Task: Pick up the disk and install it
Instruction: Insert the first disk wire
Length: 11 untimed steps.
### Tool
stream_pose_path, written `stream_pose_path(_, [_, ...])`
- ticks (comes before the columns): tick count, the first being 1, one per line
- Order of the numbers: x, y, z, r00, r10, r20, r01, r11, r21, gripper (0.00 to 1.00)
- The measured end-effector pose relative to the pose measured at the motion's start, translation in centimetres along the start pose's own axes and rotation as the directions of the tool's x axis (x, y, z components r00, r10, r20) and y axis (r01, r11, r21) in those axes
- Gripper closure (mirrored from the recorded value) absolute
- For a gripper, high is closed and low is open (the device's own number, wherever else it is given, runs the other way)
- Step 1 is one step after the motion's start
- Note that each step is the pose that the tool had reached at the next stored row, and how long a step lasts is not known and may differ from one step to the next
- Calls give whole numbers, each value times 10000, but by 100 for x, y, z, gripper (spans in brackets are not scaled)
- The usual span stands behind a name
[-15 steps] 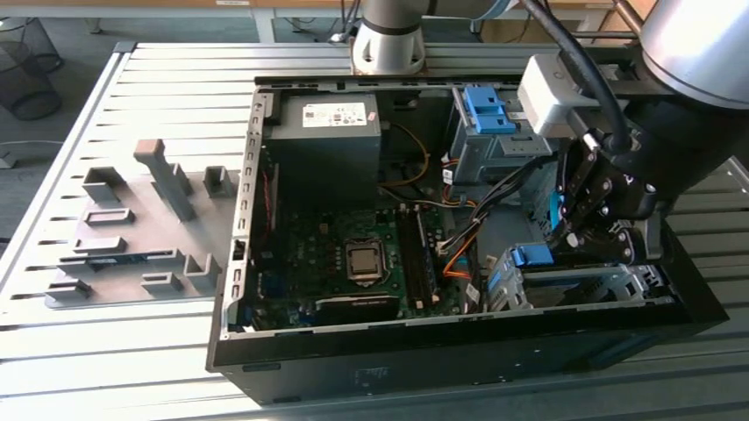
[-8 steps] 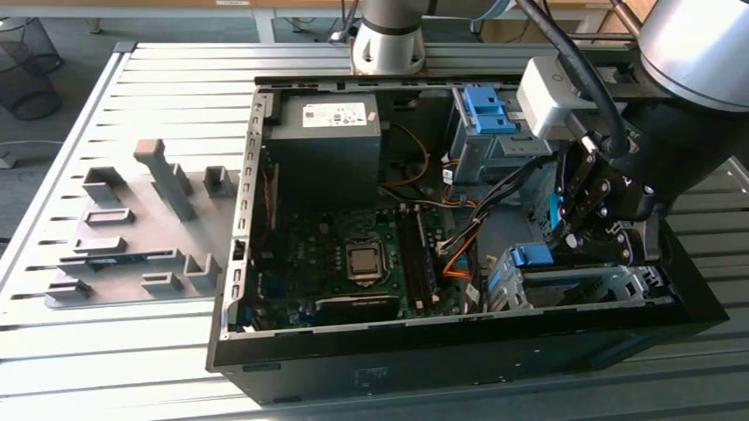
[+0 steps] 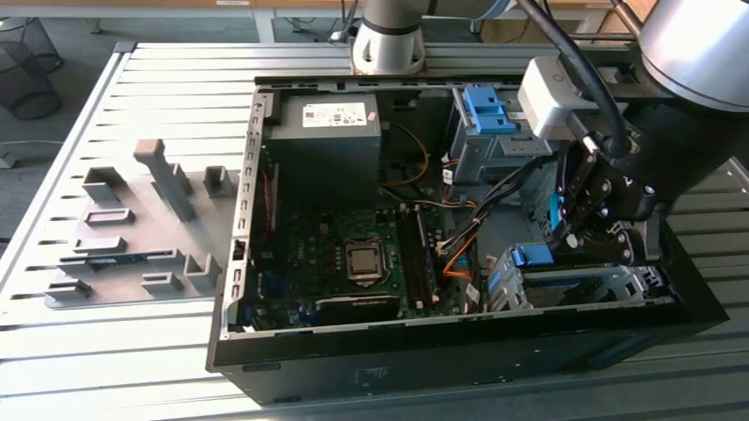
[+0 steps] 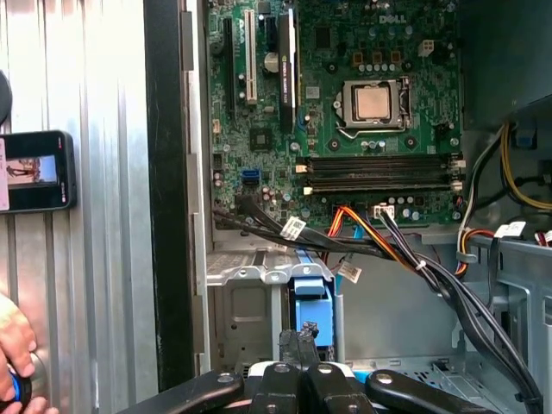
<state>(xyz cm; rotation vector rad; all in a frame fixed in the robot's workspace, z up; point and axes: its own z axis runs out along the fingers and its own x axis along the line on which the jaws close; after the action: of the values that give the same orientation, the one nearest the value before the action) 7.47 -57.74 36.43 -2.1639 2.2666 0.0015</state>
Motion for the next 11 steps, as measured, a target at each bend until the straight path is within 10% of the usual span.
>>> stream_pose_path(11, [-18, -378, 12, 10000, -1, -3, 1, 10000, -67, 89])
